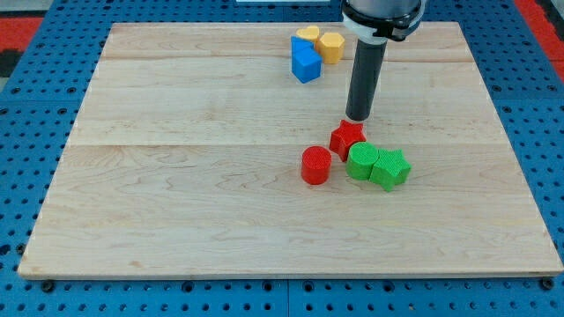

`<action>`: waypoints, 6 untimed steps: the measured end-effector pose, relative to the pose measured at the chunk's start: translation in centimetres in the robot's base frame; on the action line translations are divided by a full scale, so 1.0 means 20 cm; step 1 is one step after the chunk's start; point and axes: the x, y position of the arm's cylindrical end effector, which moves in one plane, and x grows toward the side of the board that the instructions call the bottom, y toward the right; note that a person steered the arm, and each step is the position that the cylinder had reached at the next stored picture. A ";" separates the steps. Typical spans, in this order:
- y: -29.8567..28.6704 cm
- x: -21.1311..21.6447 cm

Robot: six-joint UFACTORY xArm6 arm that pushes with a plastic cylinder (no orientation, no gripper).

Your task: Move the red star slightly near to the red circle

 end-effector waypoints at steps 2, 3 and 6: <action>0.00 0.08; -0.15 0.10; -0.73 0.58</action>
